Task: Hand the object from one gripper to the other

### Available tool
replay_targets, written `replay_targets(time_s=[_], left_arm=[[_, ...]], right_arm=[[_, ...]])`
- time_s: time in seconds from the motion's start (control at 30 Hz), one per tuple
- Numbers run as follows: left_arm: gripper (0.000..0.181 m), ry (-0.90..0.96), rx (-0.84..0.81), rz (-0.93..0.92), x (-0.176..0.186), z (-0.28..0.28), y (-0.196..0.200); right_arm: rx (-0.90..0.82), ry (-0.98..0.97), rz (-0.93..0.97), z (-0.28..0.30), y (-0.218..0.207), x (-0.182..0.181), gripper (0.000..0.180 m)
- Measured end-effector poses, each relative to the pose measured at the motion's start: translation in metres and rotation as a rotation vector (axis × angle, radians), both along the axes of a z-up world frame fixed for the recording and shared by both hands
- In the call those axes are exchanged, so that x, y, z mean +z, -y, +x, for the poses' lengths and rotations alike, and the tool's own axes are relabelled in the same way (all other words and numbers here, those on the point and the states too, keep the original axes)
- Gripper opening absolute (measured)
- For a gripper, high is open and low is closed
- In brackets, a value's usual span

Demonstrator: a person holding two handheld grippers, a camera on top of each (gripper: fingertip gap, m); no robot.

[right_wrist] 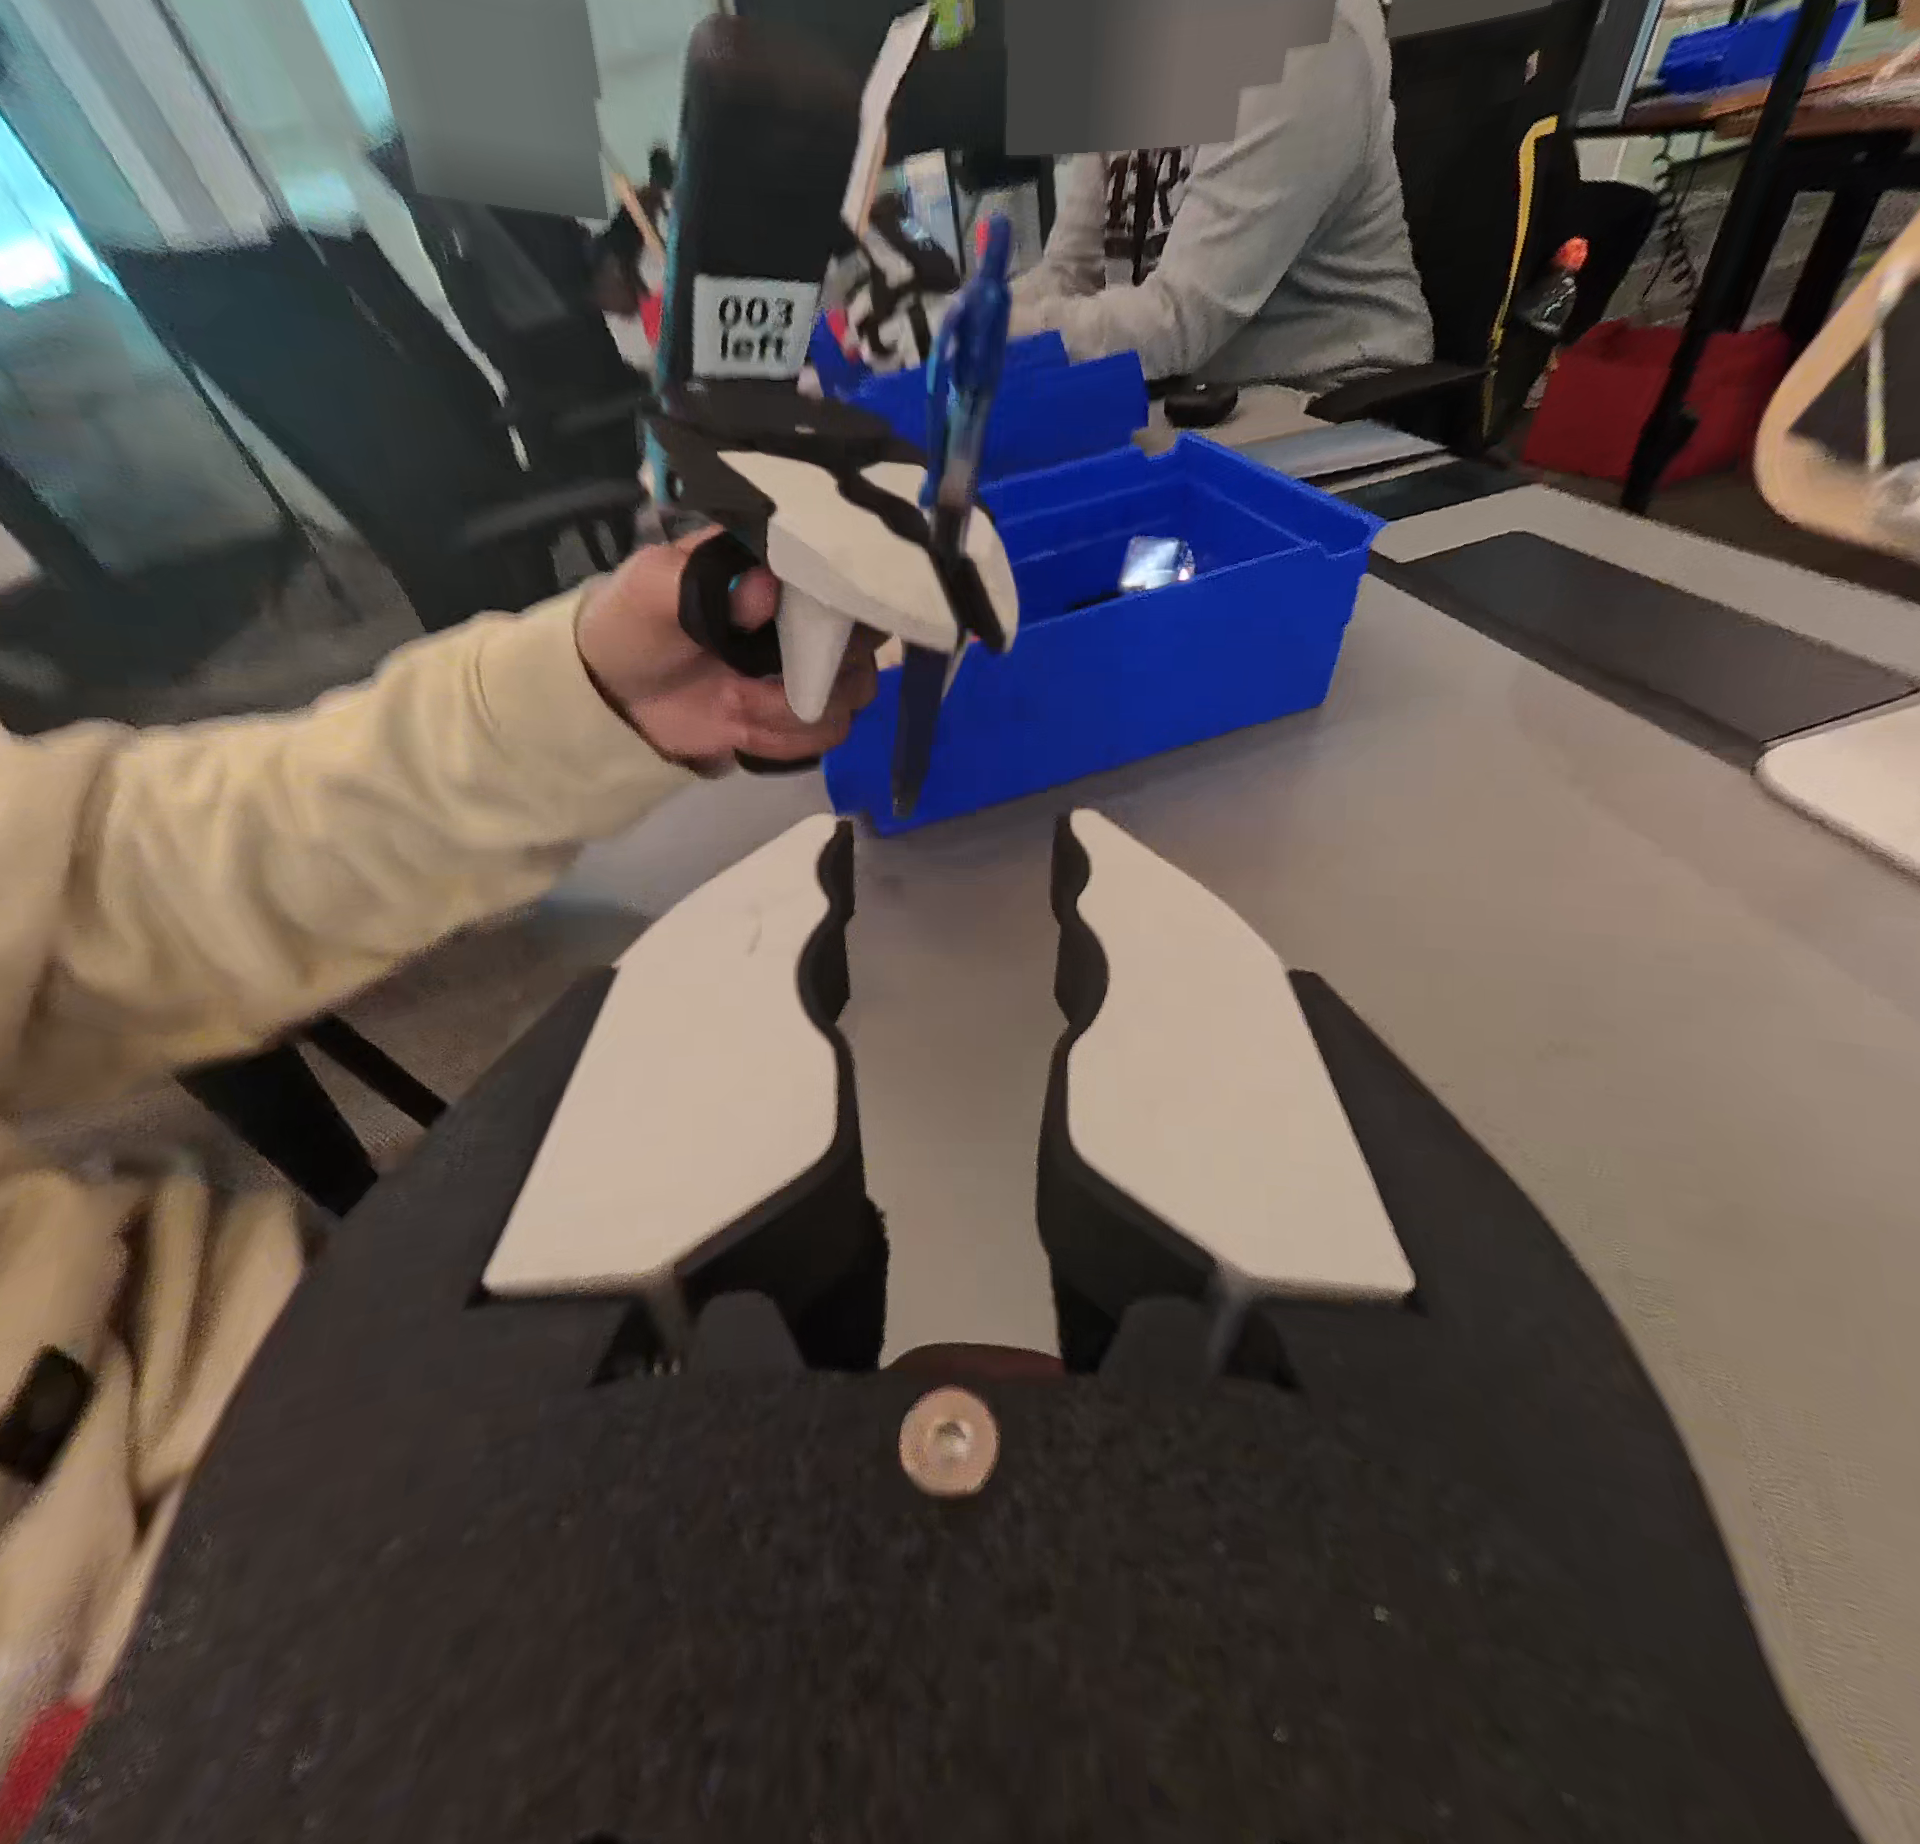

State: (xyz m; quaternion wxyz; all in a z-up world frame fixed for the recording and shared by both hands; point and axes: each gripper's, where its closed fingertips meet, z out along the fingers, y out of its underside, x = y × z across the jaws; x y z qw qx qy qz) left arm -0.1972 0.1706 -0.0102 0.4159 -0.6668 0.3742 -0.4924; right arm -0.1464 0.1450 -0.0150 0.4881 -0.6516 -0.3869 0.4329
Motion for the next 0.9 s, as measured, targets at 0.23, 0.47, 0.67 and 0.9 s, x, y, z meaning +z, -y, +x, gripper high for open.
replay_targets(time_s=[0.23, 0.47, 0.67, 0.9], left_arm=[[0.01, 0.085, -0.048, -0.034, 0.007, 0.017, 0.012], [0.01, 0.09, -0.108, -0.038, 0.007, 0.034, 0.027], [0.024, 0.034, -0.091, 0.019, 0.013, 0.032, 0.028], [0.048, -0.174, 0.123, 0.069, 0.019, -0.007, 0.001]], right_arm=[[0.096, -0.238, -0.238, -0.053, 0.008, -0.031, 0.037], [0.111, -0.103, -0.093, -0.06, 0.019, -0.04, 0.011], [0.119, -0.099, -0.091, -0.054, 0.018, -0.038, 0.01], [-0.113, 0.045, 0.01, -0.025, -0.016, -0.05, 0.01]])
